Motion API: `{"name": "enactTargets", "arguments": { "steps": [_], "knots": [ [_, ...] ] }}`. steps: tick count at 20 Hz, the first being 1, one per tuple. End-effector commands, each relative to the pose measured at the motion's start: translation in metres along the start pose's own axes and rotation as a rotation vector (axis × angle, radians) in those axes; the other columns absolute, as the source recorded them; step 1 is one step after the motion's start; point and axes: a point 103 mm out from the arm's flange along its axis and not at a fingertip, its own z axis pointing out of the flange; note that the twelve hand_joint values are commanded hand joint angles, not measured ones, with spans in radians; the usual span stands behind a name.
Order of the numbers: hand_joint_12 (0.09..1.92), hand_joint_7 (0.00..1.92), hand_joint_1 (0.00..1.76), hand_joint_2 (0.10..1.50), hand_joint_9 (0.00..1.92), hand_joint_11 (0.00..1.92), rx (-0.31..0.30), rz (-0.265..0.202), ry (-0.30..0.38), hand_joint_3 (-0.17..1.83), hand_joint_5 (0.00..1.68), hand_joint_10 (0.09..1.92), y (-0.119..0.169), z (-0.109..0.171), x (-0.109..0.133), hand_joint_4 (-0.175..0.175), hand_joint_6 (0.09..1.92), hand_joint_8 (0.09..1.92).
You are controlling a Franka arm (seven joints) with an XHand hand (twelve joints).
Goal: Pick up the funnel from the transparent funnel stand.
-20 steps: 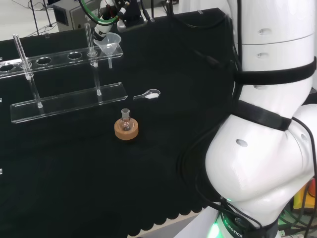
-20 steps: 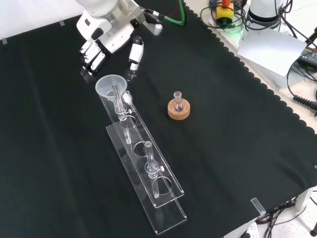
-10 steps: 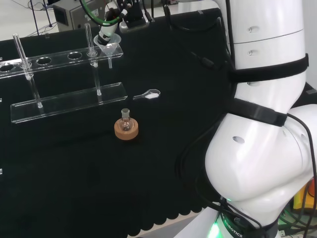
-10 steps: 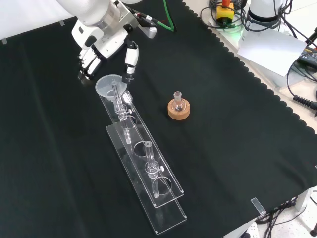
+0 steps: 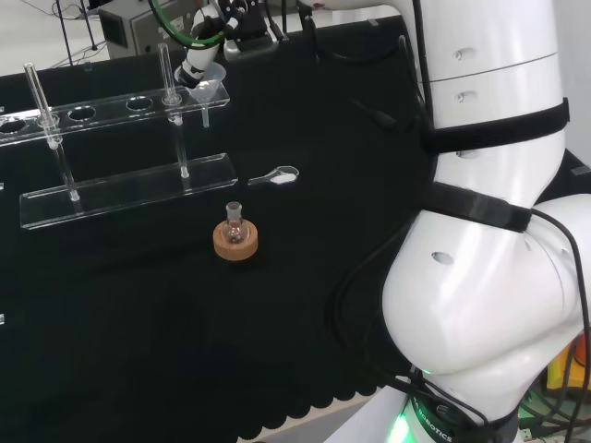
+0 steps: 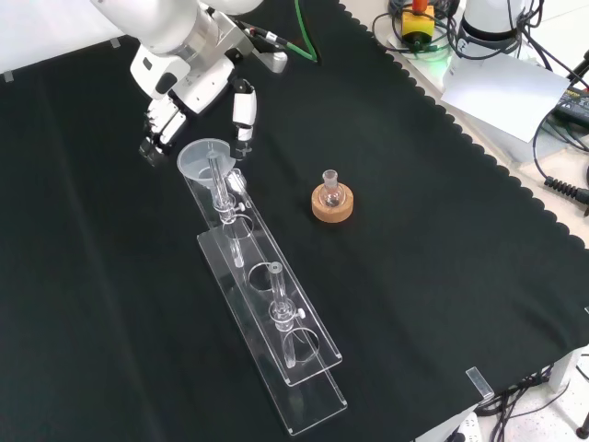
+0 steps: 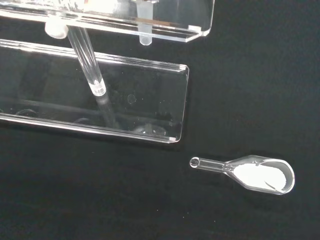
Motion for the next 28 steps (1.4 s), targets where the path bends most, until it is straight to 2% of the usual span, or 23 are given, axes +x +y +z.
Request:
{"name": "enactTargets", "arguments": {
  "steps": [1, 5, 7, 9, 14, 16, 18, 23, 25, 28],
  "knots": [
    [1.45, 0.0, 0.54, 0.93, 0.12, 0.21, 0.02, 0.019, -0.014, -0.17, 0.0, 0.86, 0.003, 0.003, -0.002, -0.104, 0.09, 0.23],
    [1.45, 0.0, 0.55, 0.92, 0.12, 0.21, 0.031, 0.026, -0.023, -0.17, 0.0, 0.87, 0.006, 0.005, 0.0, -0.104, 0.09, 0.24],
    [1.45, 0.0, 0.56, 0.92, 0.11, 0.22, 0.03, 0.005, -0.029, -0.17, 0.0, 0.87, 0.007, 0.006, 0.002, -0.103, 0.09, 0.24],
    [1.45, 0.0, 0.57, 0.92, 0.11, 0.22, 0.022, 0.002, -0.003, -0.17, 0.0, 0.87, 0.005, 0.007, -0.015, -0.103, 0.09, 0.24],
    [1.45, 0.0, 0.58, 0.91, 0.11, 0.22, 0.017, 0.003, -0.011, -0.17, 0.01, 0.87, 0.006, 0.006, -0.016, -0.103, 0.09, 0.24],
    [1.45, 0.0, 0.58, 0.91, 0.11, 0.22, 0.012, 0.009, -0.031, -0.17, 0.01, 0.88, 0.006, 0.004, -0.009, -0.103, 0.09, 0.24],
    [1.44, 0.0, 0.58, 0.91, 0.11, 0.23, 0.008, -0.001, -0.022, -0.17, 0.02, 0.88, 0.004, 0.005, -0.015, -0.103, 0.09, 0.25],
    [1.44, 0.0, 0.58, 0.92, 0.12, 0.24, -0.012, 0.002, -0.03, -0.17, 0.03, 0.88, -0.004, -0.002, 0.005, -0.103, 0.09, 0.26],
    [1.44, 0.0, 0.58, 0.92, 0.12, 0.24, -0.006, 0.0, -0.005, -0.17, 0.03, 0.88, -0.005, -0.001, -0.01, -0.103, 0.09, 0.27],
    [1.44, 0.0, 0.58, 0.92, 0.12, 0.24, -0.01, -0.01, -0.006, -0.17, 0.03, 0.88, -0.008, -0.003, -0.011, -0.103, 0.09, 0.27]
  ]
}}
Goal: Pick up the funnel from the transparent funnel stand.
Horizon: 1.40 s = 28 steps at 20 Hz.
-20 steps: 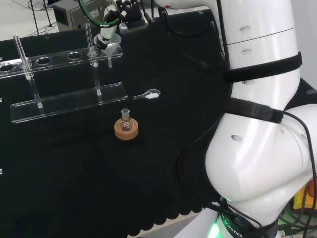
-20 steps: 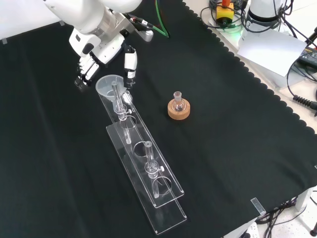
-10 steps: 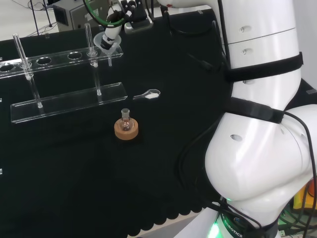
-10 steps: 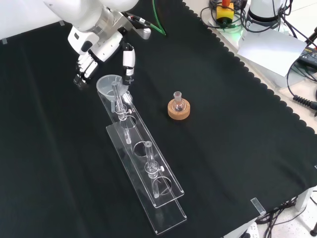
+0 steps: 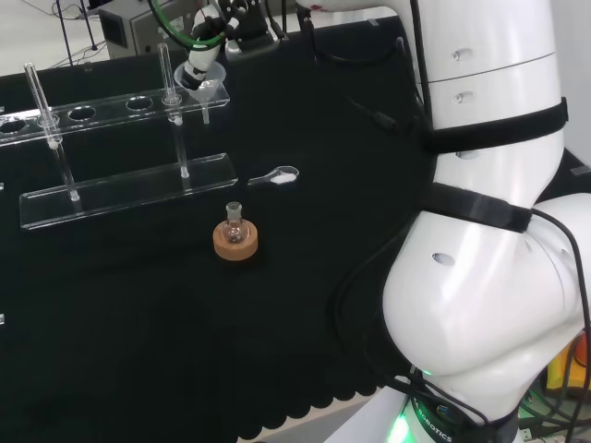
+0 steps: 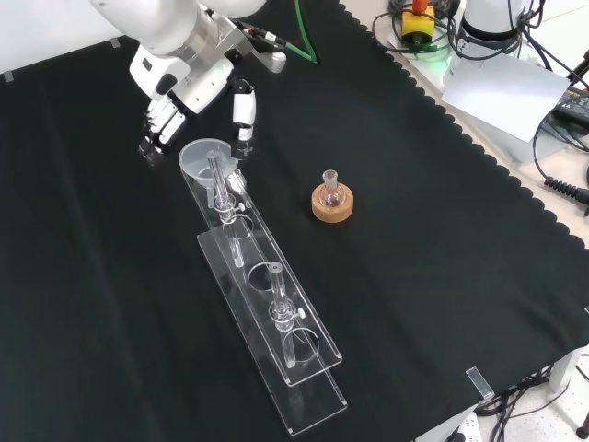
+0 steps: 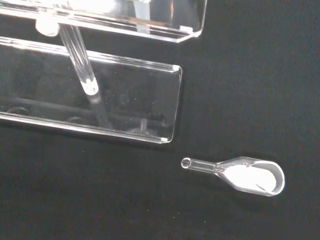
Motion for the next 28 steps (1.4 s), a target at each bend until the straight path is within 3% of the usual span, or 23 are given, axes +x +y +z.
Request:
{"name": "enactTargets", "arguments": {
  "steps": [1, 8, 15, 28],
  "knots": [
    [1.44, 0.0, 0.58, 0.92, 0.12, 0.25, -0.006, -0.018, 0.017, -0.17, 0.04, 0.88, -0.006, -0.002, -0.009, -0.103, 0.09, 0.27],
    [1.43, 0.0, 0.58, 0.92, 0.13, 0.25, -0.018, -0.021, 0.019, -0.17, 0.04, 0.88, -0.011, 0.002, -0.002, -0.103, 0.09, 0.28],
    [1.43, 0.0, 0.58, 0.92, 0.12, 0.25, -0.032, -0.043, 0.065, -0.17, 0.04, 0.88, -0.007, 0.016, 0.007, -0.103, 0.09, 0.28],
    [1.43, 0.0, 0.61, 0.92, 0.07, 0.25, -0.043, -0.036, 0.039, -0.17, 0.03, 0.88, 0.001, 0.026, 0.012, -0.102, 0.09, 0.09]
  ]
}}
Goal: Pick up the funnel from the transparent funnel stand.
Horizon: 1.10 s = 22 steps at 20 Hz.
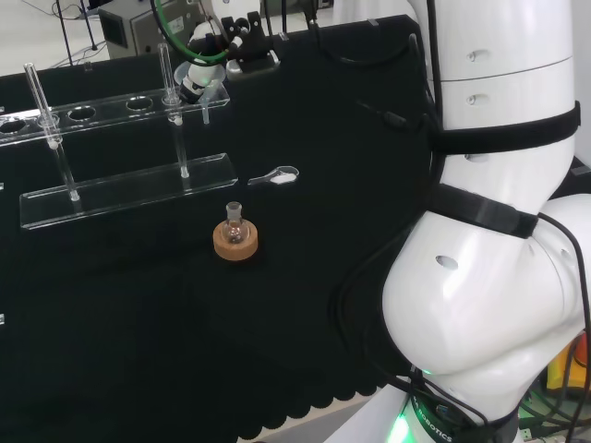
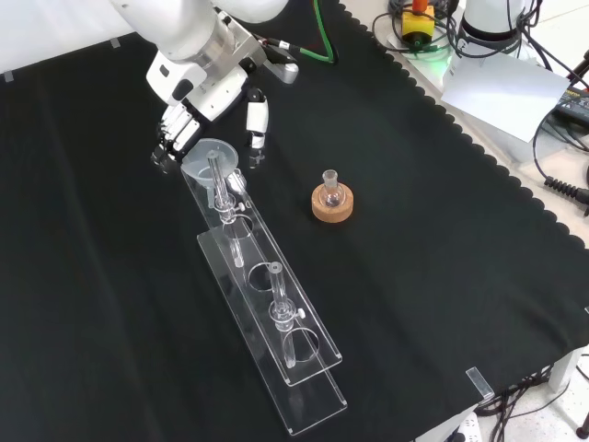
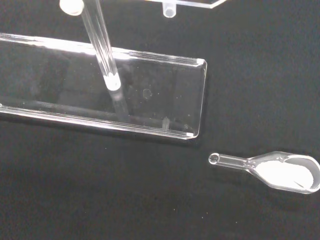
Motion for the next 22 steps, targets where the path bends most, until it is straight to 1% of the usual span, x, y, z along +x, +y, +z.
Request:
{"name": "enactTargets", "arguments": {
  "steps": [1, 4, 6, 8, 9, 10, 12, 14, 15, 17, 18, 19, 20, 22],
  "knots": [
    [1.43, 0.0, 0.62, 0.92, 0.07, 0.25, 0.006, -0.002, -0.013, -0.17, 0.03, 0.88, 0.002, 0.001, 0.001, -0.102, 0.09, 0.09],
    [1.43, 0.0, 0.63, 0.91, 0.07, 0.24, 0.011, -0.003, -0.029, -0.17, 0.02, 0.89, 0.007, 0.002, 0.0, -0.102, 0.09, 0.09],
    [1.43, 0.0, 0.63, 0.91, 0.08, 0.24, 0.002, -0.004, -0.049, -0.17, 0.02, 0.89, 0.008, 0.003, 0.001, -0.102, 0.09, 0.09],
    [1.42, 0.0, 0.65, 0.92, 0.14, 0.24, -0.008, -0.003, -0.068, -0.17, 0.02, 0.84, 0.008, 0.003, 0.002, -0.103, 0.09, 0.1],
    [1.41, 0.0, 0.68, 0.92, 0.19, 0.25, -0.015, 0.0, -0.088, -0.17, 0.02, 0.81, 0.008, 0.003, 0.003, -0.105, 0.09, 0.14],
    [1.4, 0.0, 0.73, 0.93, 0.26, 0.26, -0.019, 0.002, -0.111, -0.17, 0.04, 0.78, 0.009, 0.003, 0.005, -0.108, 0.09, 0.21],
    [1.38, 0.0, 0.81, 0.94, 0.39, 0.29, -0.03, 0.007, -0.159, -0.17, 0.08, 0.73, 0.009, 0.003, 0.007, -0.113, 0.09, 0.43],
    [1.34, 0.05, 0.88, 0.95, 0.54, 0.36, -0.047, 0.021, -0.192, -0.17, 0.14, 0.69, 0.01, 0.003, 0.008, -0.116, 0.09, 0.6],
    [1.33, 0.13, 0.9, 0.96, 0.62, 0.39, -0.062, 0.021, -0.203, -0.17, 0.2, 0.67, 0.009, 0.002, 0.009, -0.113, 0.09, 0.65],
    [1.3, 0.32, 0.93, 0.99, 0.77, 0.45, -0.121, 0.027, -0.243, -0.17, 0.39, 0.64, 0.006, -0.001, 0.011, -0.091, 0.09, 0.68],
    [1.28, 0.42, 0.94, 1.01, 0.83, 0.48, -0.15, 0.031, -0.276, -0.17, 0.5, 0.63, 0.004, -0.005, 0.012, -0.076, 0.12, 0.68],
    [1.26, 0.51, 0.95, 1.02, 0.88, 0.52, -0.173, 0.032, -0.297, -0.17, 0.61, 0.61, 0.002, -0.009, 0.013, -0.059, 0.23, 0.67],
    [1.24, 0.58, 0.96, 1.04, 0.93, 0.56, -0.189, 0.03, -0.305, -0.17, 0.68, 0.59, -0.001, -0.015, 0.014, -0.046, 0.37, 0.67],
    [1.2, 0.65, 0.98, 1.06, 0.98, 0.61, -0.202, 0.03, -0.319, -0.17, 0.73, 0.57, -0.008, -0.028, 0.017, -0.032, 0.6, 0.67]
  ]
}}
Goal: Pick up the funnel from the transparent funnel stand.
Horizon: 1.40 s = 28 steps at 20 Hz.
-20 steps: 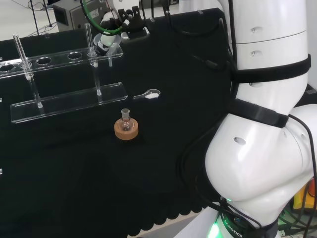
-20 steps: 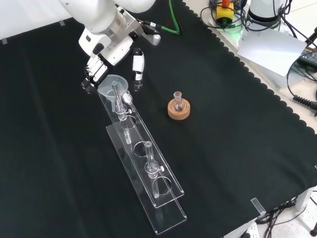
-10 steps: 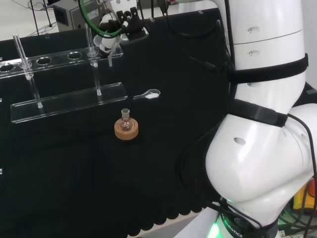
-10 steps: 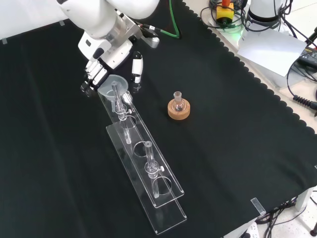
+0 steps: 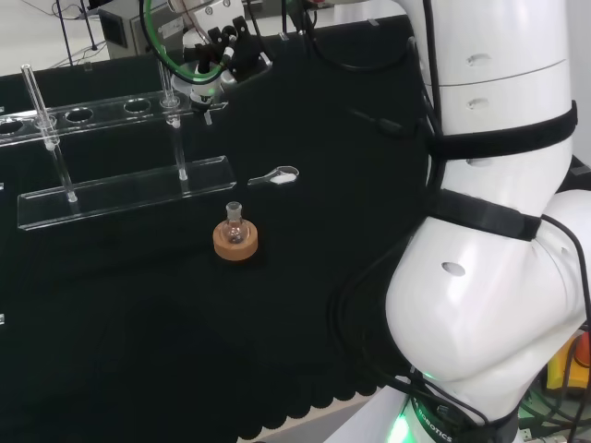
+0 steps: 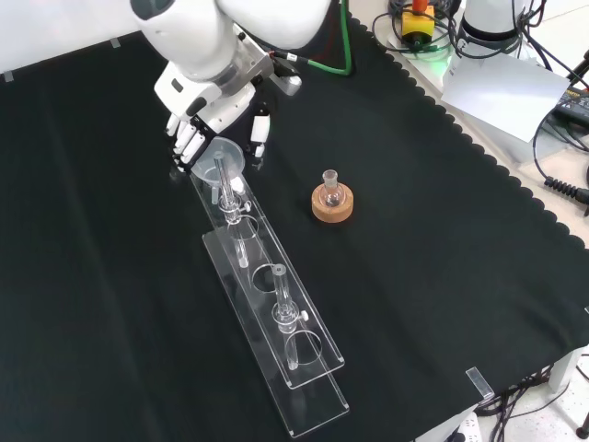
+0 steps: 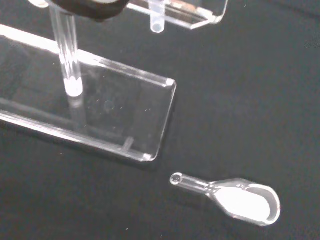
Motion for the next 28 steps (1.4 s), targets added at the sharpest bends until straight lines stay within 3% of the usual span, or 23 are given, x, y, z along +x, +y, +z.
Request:
{"name": "enactTargets", "arguments": {
  "steps": [1, 7, 13, 28],
  "knots": [
    [1.2, 0.67, 0.98, 1.06, 0.99, 0.63, -0.13, 0.019, -0.116, -0.17, 0.74, 0.56, -0.016, -0.041, 0.002, -0.029, 0.66, 0.68],
    [1.18, 0.68, 0.98, 1.07, 1.0, 0.65, -0.101, 0.024, -0.079, -0.17, 0.73, 0.56, -0.042, -0.08, -0.003, -0.027, 0.78, 0.7],
    [1.2, 0.67, 0.96, 1.08, 0.99, 0.62, -0.097, 0.048, -0.033, -0.17, 0.71, 0.57, -0.078, -0.092, -0.012, -0.023, 0.8, 0.7],
    [1.21, 0.66, 0.94, 1.08, 1.0, 0.61, -0.065, 0.093, 0.017, -0.17, 0.69, 0.57, -0.171, -0.062, 0.0, -0.027, 0.81, 0.7]
  ]
}}
